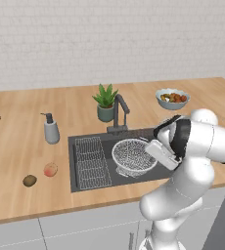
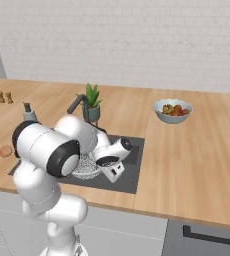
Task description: Put the colander in the sink, put the peach, kiwi in the colander, and turn on the sink faucet and pour water over the colander.
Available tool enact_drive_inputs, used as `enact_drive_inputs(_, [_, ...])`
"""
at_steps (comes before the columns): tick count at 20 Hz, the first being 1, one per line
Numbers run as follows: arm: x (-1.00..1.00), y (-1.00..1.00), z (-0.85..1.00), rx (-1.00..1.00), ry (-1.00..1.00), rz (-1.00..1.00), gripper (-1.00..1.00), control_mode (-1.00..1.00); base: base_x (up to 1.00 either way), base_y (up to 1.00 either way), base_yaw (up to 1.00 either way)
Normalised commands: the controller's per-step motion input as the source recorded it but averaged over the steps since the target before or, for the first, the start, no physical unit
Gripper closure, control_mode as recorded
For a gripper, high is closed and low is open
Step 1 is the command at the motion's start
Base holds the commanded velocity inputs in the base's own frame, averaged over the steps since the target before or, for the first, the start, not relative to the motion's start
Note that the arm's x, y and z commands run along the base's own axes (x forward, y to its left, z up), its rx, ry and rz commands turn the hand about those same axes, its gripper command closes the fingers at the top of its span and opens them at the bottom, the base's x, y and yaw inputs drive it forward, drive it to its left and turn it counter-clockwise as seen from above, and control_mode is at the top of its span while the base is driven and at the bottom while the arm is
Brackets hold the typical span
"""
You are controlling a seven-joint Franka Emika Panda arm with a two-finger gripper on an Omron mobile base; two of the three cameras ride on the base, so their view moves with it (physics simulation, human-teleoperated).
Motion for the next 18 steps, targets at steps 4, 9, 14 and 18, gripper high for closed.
enact_drive_inputs(4, [0.25,0.0,-0.35,0.0,0.09,0.0,1.0,-1.0,0.0,0.0,0.0])
enact_drive_inputs(9, [0.3,0.09,-0.37,-0.01,0.11,0.0,1.0,-1.0,0.0,0.0,0.0])
enact_drive_inputs(14, [0.33,0.24,-0.31,0.0,0.04,0.0,1.0,-1.0,0.0,0.0,0.0])
enact_drive_inputs(18, [0.23,0.45,-0.29,-0.03,0.01,0.0,1.0,-1.0,0.0,0.0,0.0])
